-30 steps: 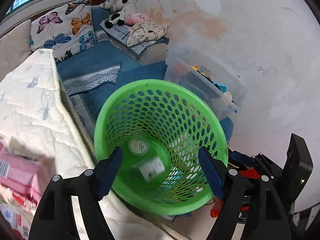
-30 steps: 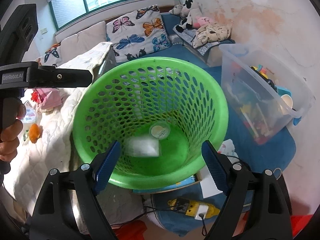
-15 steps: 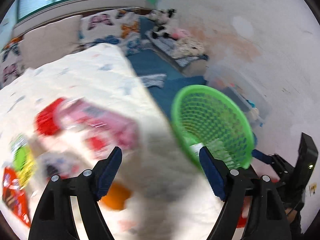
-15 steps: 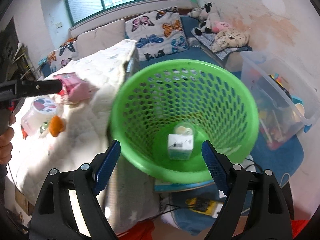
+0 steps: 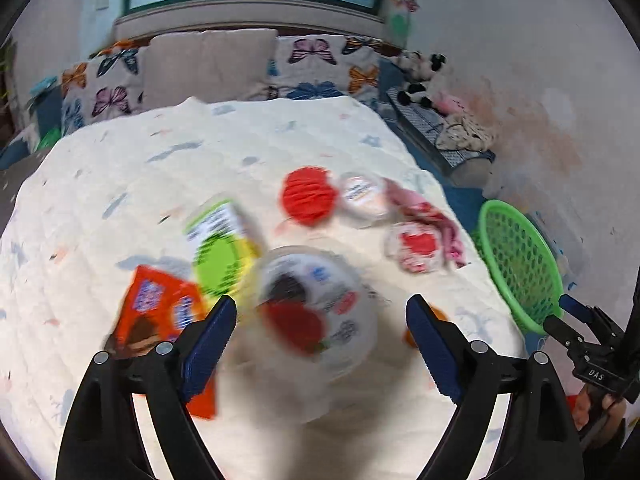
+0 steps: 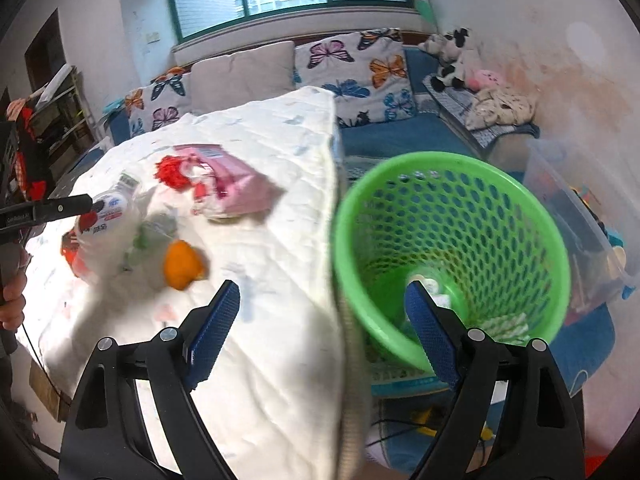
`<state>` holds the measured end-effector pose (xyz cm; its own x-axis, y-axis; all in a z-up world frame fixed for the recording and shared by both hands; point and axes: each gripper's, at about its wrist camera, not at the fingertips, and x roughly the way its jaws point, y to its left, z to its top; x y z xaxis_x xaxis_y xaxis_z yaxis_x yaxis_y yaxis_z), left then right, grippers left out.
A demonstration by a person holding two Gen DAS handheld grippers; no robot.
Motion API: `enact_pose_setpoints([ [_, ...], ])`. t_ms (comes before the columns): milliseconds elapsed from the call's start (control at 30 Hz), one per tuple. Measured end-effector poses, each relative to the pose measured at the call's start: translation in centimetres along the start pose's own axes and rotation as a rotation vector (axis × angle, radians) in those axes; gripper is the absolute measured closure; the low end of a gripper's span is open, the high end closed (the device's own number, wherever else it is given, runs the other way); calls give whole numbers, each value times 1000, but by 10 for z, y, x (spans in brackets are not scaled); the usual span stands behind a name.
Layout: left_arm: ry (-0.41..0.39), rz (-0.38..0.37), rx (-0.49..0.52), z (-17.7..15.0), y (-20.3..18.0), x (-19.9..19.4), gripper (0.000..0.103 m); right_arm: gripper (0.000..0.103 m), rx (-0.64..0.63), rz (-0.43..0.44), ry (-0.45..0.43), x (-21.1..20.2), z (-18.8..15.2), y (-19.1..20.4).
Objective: Collect trash
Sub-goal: 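Grasp the strawberry yogurt tub with the right tool while the left tool grasps the orange snack wrapper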
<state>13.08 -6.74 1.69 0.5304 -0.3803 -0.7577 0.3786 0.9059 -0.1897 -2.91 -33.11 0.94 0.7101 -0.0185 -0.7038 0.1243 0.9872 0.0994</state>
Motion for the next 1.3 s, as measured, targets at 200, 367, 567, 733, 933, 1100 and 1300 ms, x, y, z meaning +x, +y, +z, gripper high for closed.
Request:
enact_pose_setpoints([
  [200,-13,-12,-49,-8,36,-13,18,19,-36,40,11,10,11,39],
  [367,-26,32,-66,-13,65,-20,16,19,-78,81,11,18,20,71],
  [567,17,37,-101,-23,94,-13,16,19,-94,207,56,39,33,111],
  [733,52,32,-101,-30,106,-4,15,19,-73,330,103,59,45,137],
  [933,78,38,-95,-33,113,4,11,12,-80,436,150,77,59,168],
  [1100,107,39,-111,-35,118,13,9,9,-93,445,179,98,66,186],
  [1300,143,48,-83,-34,117,28,8,8,-86,446,219,117,67,193],
])
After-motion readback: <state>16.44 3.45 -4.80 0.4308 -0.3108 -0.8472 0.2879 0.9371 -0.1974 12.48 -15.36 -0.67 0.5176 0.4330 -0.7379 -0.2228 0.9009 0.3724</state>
